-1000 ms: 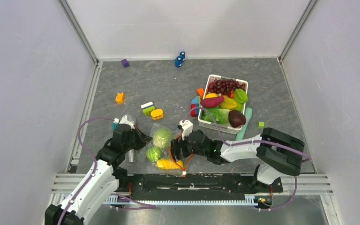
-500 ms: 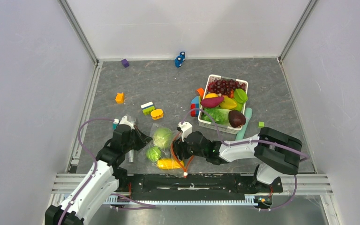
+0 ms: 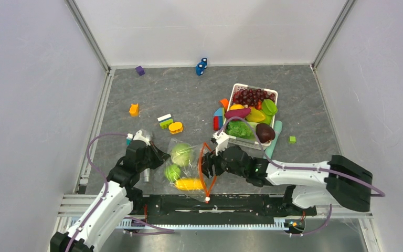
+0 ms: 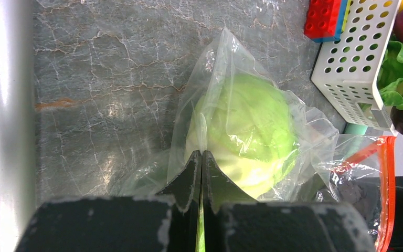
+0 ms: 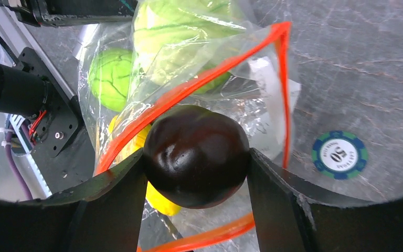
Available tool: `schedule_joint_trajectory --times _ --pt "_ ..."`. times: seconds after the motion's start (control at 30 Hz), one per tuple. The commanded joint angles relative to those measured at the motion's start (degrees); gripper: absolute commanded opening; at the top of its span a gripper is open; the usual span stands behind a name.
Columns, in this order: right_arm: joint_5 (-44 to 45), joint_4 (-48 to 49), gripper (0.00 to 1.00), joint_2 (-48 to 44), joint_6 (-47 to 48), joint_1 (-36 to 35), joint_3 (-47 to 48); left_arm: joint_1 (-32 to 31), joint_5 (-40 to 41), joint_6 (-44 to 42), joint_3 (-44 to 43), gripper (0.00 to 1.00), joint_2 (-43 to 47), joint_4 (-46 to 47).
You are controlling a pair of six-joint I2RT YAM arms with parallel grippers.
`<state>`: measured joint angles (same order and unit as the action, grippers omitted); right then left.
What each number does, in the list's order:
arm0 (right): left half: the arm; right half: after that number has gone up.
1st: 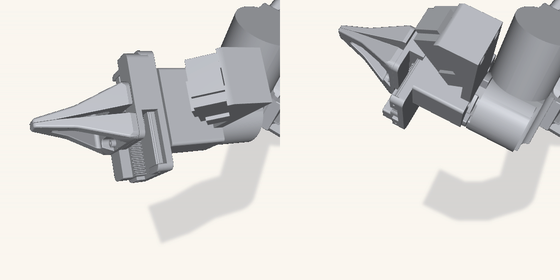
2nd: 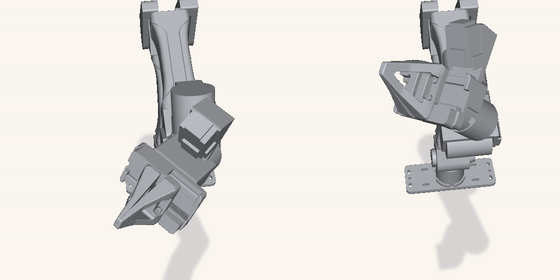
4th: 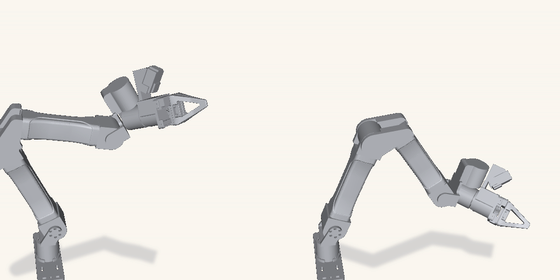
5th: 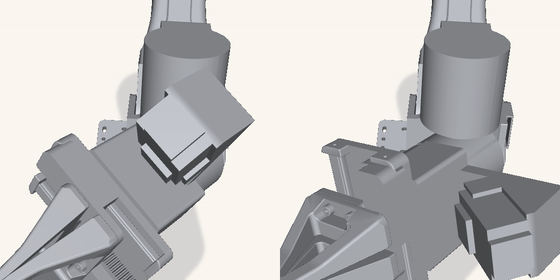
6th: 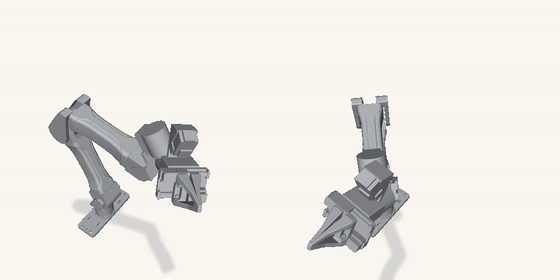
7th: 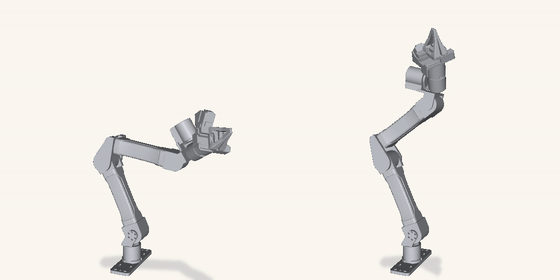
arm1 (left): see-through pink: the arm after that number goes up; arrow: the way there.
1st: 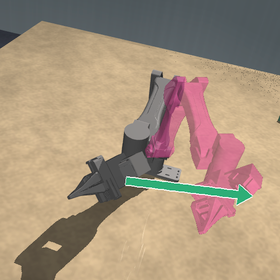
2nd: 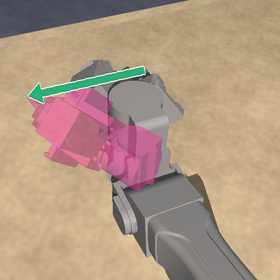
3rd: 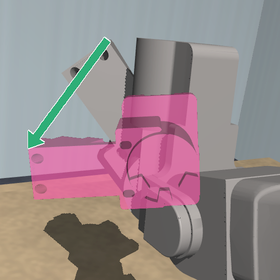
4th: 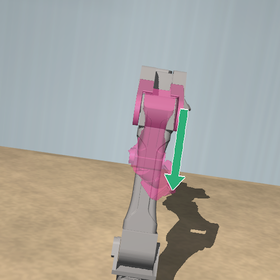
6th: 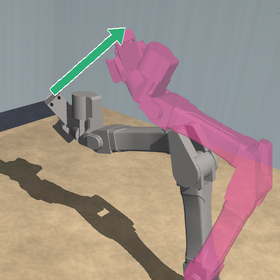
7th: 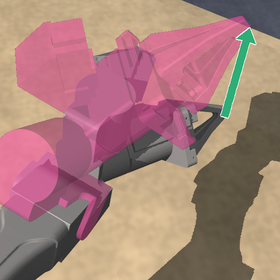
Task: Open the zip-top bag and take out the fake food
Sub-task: Pick up the fake fruit from the zipper food storage bag.
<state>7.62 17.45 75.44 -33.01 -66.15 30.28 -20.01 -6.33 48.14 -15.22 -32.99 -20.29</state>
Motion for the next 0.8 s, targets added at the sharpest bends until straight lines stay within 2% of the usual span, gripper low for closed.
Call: schedule_joint_trajectory --times 0.0,0.2,0.37,0.47,0.63,0.77 --pt "1.8 -5.1 0.63 -7.3 0.7 1.5 -1.9 -0.2 0.1 1.3 -0.3 0.02 0.5 -0.9" --pt "2.7 -13.2 0.62 -16.4 1.8 4.8 -1.3 -0.1 0.2 1.1 -0.6 0.02 0.3 -1.0" --pt "-0.2 -21.4 0.61 -21.5 5.1 11.9 5.0 -0.1 0.4 1.3 -0.3 0.02 1.0 -1.1" --pt "-0.8 -27.2 0.6 -21.2 8.8 16.8 11.5 -0.1 0.4 1.3 -0.5 0.02 0.8 -1.1" --pt "2.8 -35.9 0.59 -17.1 15.2 23.7 21.6 -0.1 0.4 1.3 -0.7 0.02 0.8 -1.1" --pt "2.8 -39.3 0.58 -13.2 18.2 29.6 26.3 -0.1 0.4 1.3 -0.8 0.02 0.7 -1.1"
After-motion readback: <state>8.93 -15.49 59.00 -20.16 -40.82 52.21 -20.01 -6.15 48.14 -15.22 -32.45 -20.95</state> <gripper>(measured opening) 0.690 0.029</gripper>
